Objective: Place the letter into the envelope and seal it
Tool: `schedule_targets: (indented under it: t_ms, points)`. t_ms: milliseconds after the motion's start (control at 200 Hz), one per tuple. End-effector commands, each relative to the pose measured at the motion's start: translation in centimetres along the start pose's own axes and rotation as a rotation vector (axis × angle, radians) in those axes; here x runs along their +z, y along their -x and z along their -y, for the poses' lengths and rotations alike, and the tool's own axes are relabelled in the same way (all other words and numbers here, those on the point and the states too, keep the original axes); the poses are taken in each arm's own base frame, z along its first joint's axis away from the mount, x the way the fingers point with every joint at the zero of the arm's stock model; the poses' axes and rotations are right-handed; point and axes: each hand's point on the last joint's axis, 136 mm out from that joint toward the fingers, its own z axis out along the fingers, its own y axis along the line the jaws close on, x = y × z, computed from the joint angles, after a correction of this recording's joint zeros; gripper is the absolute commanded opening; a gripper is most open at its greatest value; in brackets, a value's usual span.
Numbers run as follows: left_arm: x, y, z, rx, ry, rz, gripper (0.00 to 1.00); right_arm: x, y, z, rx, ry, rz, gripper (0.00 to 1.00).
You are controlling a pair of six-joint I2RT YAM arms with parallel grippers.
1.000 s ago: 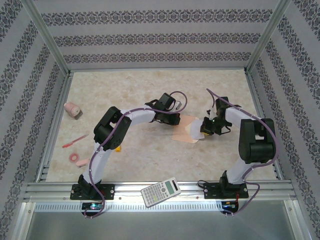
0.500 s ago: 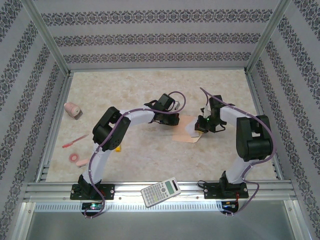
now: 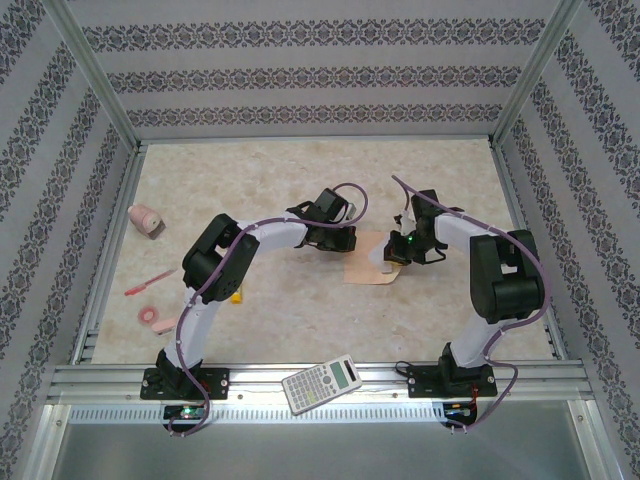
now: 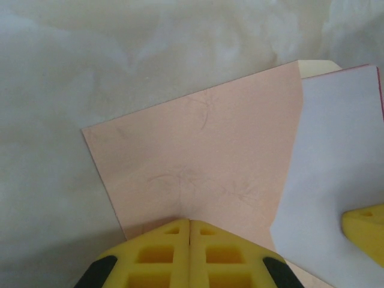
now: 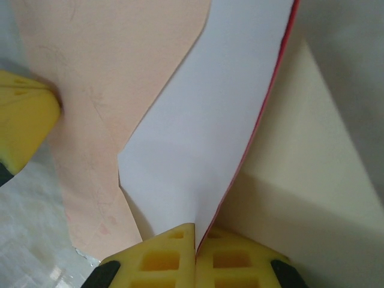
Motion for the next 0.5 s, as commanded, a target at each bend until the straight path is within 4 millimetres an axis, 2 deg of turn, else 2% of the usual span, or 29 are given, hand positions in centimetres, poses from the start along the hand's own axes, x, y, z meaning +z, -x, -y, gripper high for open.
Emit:
schedule_targets:
  t_ms: [0,205,430,495]
  points:
    - [-0.5,-0.3,0.5,-0.023,-0.004,-0.005,0.0,0.3,0.4,-1.2,-0.044,0.028,-0.008,0.0]
    - [-0.5,0.0,0.6,-0.075,-0.017,0.018,0.0,0.6,0.2,-1.8,-0.055,0.02,-0.006,0.0]
    - [-0.5,-0.1,0.5,-0.077,-0.016,0.017,0.0,1.1,-0.1,-1.2,-0.049,-0.008,-0.016,0.0]
    - [-0.6,0.0,0.6,-0.073,-0.013,0.019,0.0,0.8,0.1,-1.1,-0.049,-0.024,-0.004,0.05]
